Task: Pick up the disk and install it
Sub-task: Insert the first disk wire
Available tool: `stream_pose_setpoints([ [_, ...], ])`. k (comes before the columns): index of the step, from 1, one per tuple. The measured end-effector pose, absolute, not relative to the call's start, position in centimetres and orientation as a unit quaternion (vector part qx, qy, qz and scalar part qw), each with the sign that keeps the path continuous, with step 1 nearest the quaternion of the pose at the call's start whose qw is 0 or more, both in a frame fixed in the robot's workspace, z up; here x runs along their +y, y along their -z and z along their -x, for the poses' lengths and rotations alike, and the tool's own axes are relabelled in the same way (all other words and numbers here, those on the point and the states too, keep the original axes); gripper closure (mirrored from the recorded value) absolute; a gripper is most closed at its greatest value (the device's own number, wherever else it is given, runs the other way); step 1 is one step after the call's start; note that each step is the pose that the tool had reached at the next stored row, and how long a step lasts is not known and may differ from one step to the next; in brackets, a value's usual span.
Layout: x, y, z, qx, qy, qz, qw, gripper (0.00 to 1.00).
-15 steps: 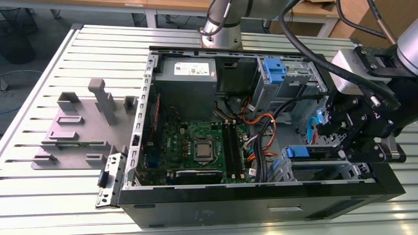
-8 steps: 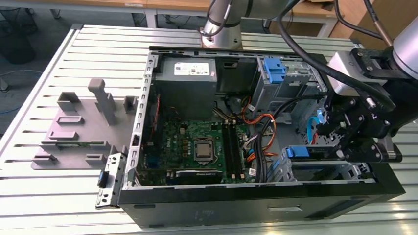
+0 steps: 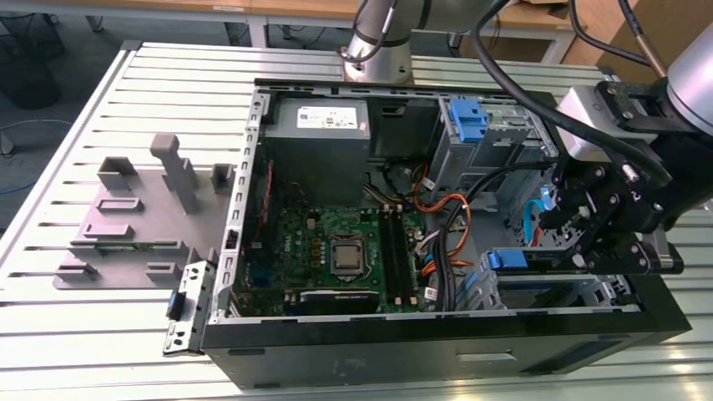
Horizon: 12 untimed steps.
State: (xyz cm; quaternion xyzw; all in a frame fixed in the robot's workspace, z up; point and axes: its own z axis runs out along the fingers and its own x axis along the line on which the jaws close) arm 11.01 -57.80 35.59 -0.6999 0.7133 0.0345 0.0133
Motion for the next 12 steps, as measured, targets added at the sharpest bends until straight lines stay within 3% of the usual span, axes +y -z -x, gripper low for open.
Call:
stream_pose_setpoints([
  [12, -57.75, -35.63, -11.01, 0.713, -0.034, 0.7, 0.013, 0.52],
])
